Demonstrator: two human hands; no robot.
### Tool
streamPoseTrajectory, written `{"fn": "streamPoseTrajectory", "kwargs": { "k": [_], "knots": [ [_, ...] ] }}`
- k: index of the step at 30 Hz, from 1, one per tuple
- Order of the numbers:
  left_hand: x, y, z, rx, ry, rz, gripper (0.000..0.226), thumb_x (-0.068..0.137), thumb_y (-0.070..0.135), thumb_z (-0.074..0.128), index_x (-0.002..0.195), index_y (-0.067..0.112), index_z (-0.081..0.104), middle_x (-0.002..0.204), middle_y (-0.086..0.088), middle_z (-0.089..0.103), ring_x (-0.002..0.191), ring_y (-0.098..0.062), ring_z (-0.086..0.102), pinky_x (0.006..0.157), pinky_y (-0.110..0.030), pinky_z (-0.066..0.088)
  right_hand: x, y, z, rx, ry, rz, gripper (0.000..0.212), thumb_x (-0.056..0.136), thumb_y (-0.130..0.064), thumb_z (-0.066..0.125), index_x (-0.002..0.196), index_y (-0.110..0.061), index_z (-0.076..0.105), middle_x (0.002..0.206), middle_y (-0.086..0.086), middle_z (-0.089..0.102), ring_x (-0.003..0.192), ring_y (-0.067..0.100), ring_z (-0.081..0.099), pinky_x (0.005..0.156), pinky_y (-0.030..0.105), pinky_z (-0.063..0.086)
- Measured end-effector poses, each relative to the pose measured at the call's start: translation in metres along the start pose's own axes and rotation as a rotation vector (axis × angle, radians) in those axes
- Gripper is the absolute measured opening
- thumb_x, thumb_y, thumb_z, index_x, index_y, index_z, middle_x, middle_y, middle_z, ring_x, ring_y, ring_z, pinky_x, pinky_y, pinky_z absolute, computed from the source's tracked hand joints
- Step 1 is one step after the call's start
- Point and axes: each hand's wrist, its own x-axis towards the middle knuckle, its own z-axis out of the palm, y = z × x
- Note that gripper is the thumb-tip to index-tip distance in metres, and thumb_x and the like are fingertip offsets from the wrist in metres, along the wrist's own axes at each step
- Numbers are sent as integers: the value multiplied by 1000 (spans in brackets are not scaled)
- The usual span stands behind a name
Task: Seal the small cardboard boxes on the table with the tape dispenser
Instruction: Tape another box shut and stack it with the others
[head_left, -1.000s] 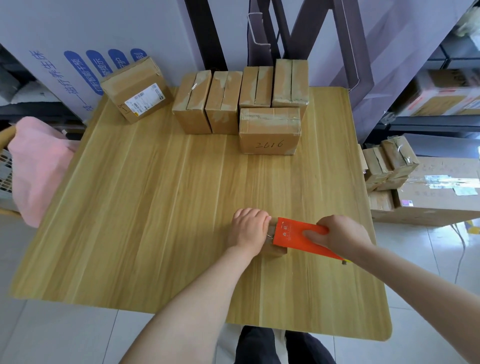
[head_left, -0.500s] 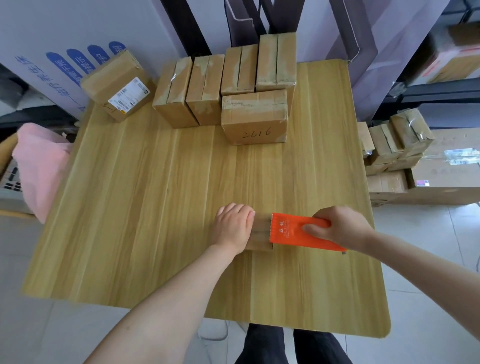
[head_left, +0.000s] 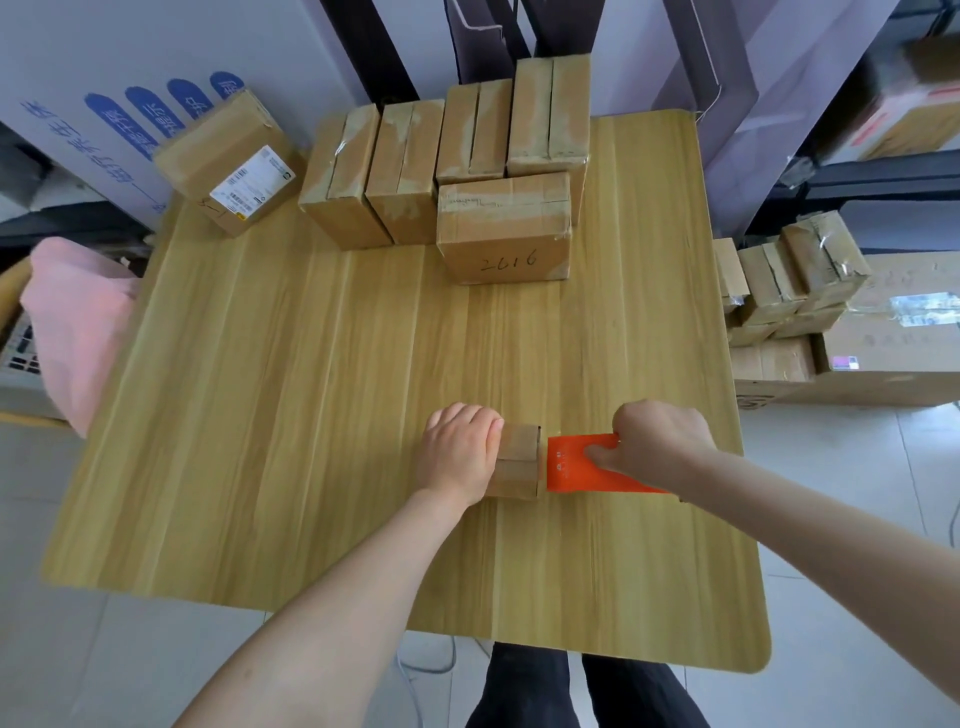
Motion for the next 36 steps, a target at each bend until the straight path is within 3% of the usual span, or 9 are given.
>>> {"fn": "streamPoseTrajectory", "kwargs": {
  "k": [5,9,14,20,22,24,28,32,36],
  "knots": [
    [1,1,-2,-32,-1,7,45,101,33,18,88,22,60,89,8,62,89,-15,52,89,-32,37,13,-35,-22,-66,-24,85,29,85,-39,53,63,-20,48,62,-5,51,51,13,45,45,22,28],
    [-2,2,-5,-59,6,9,45,102,33,18,85,23,59,85,10,59,87,-14,51,90,-31,38,28,-51,-41,-100,-127,135,26,84,-40,54,67,-21,52,62,-5,52,52,13,47,45,22,32],
    [0,0,-7,-99,-3,30,38,97,40,28,89,23,62,88,10,61,89,-14,51,86,-31,37,24,-68,-15,-120,-96,172,21,84,-22,58,64,-22,51,61,-5,49,52,13,45,44,22,27],
    [-2,-7,-7,-99,-29,69,37,83,50,43,103,26,63,101,12,63,102,-15,52,93,-29,34,-16,-30,3,143,59,297,45,88,-54,47,62,-19,49,59,-4,54,53,15,54,47,23,38],
    [-7,-3,-7,-112,-24,-43,37,86,51,44,108,27,62,107,11,63,108,-16,51,98,-31,34,-33,-17,-2,304,150,327,48,87,-58,48,63,-18,56,58,-4,58,47,15,57,43,23,43],
    [-13,4,-8,-156,-12,-303,41,91,52,44,118,26,59,118,8,61,116,-18,49,105,-37,32,-48,-12,-7,461,256,311,50,87,-58,51,61,-16,58,53,-2,58,42,16,57,38,26,42],
    [-30,20,-15,-264,-38,-744,51,93,56,42,123,17,55,123,-3,60,118,-24,49,97,-42,37,-73,-17,-22,844,407,171,42,89,-46,60,64,-12,66,48,9,60,34,21,59,35,45,50],
    [-32,21,-38,-526,-43,-813,47,90,44,56,127,16,54,126,-4,58,119,-26,50,100,-41,40,-95,-31,-38,1053,485,78,24,89,-33,65,71,-18,71,47,8,60,35,28,59,30,49,47],
    [-15,31,-105,-1036,61,-647,29,96,36,49,113,19,65,114,0,68,106,-16,61,85,-28,45,-115,-40,-59,1145,547,4,16,90,-25,66,75,-25,73,51,10,62,39,35,59,31,46,48]
  ]
}}
